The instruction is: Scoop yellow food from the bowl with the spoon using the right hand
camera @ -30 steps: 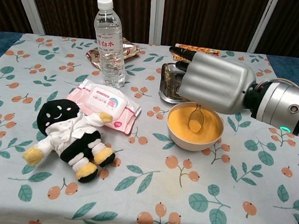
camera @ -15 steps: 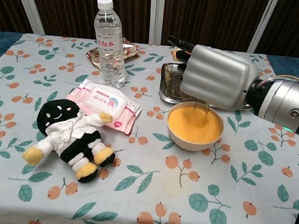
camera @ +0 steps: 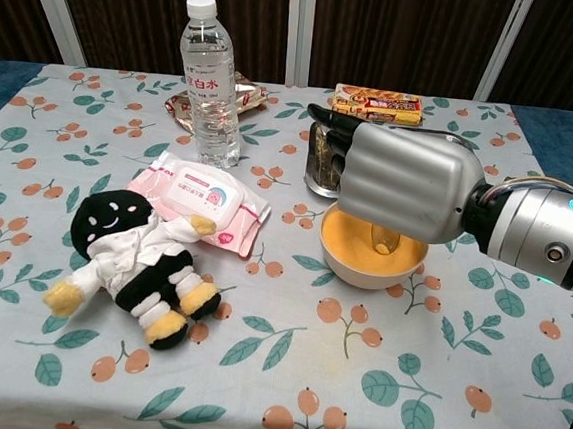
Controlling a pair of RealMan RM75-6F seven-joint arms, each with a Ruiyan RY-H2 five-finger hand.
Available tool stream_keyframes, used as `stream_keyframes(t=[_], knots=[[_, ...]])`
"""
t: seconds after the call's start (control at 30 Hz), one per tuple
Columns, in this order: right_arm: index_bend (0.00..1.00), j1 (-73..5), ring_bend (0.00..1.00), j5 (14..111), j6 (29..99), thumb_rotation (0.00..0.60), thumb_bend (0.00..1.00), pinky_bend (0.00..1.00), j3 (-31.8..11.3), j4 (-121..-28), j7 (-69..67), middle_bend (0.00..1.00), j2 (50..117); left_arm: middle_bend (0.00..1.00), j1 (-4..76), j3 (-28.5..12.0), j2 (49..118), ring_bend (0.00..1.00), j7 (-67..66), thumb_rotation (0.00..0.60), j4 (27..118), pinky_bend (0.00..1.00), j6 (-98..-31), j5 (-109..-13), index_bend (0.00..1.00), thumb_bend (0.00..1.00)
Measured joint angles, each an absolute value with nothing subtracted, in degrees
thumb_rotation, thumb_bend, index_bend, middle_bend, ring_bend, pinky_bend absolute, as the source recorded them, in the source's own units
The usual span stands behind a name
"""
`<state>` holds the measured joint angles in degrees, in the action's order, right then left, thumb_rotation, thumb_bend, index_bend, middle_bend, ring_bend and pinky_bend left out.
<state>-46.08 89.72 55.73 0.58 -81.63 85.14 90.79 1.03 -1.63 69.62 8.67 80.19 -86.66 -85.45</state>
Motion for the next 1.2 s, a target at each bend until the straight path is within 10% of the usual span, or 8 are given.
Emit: stream_keyframes(t=[1.2], knots=[[0.82,-47.2,0.22,91.1,55.2,0.600,0.42,0.00,-2.9,-84.2,88.8,0.39,90.1,0.11,0.6,-1.7,69.7,0.09,7.9,0.600,79.9,0.12,-87.3,-85.2,0.22,0.00]])
